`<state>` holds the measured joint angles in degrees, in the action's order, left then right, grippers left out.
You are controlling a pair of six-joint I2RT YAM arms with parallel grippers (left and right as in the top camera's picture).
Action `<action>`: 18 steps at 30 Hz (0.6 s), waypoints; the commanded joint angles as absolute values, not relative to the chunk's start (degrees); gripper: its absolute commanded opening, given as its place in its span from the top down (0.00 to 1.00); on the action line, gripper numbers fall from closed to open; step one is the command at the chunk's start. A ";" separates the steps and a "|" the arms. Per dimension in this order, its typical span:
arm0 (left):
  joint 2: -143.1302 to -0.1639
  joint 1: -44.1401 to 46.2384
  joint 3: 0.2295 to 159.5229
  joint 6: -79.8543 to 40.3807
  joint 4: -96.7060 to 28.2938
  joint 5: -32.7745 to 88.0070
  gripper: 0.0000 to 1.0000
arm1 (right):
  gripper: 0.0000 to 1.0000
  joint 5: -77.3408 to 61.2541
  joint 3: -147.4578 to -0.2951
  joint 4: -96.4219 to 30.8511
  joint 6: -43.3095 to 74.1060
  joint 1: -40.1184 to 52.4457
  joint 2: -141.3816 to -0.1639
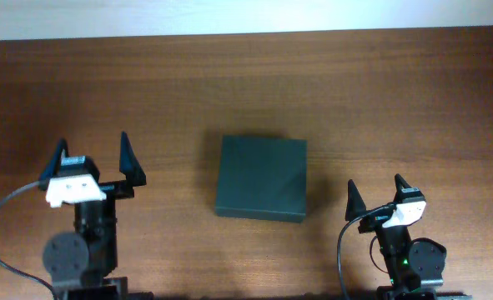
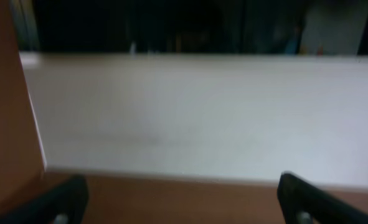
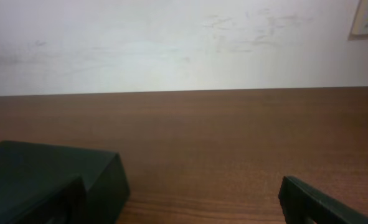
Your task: Pack container
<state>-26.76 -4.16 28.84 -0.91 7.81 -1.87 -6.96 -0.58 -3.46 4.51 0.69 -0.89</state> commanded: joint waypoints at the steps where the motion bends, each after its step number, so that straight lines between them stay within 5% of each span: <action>1: -23.38 -4.40 22.94 -0.64 12.58 -1.17 0.01 | 0.01 -6.46 -0.32 -3.90 4.78 1.13 -0.19; 18: -14.15 -4.47 11.11 -0.60 25.61 -0.82 0.01 | 0.01 -6.46 -0.32 -3.90 4.78 1.13 -0.19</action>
<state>-15.97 -4.16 12.84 -0.89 24.38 -1.65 -6.96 -0.58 -3.46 4.54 0.69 -0.89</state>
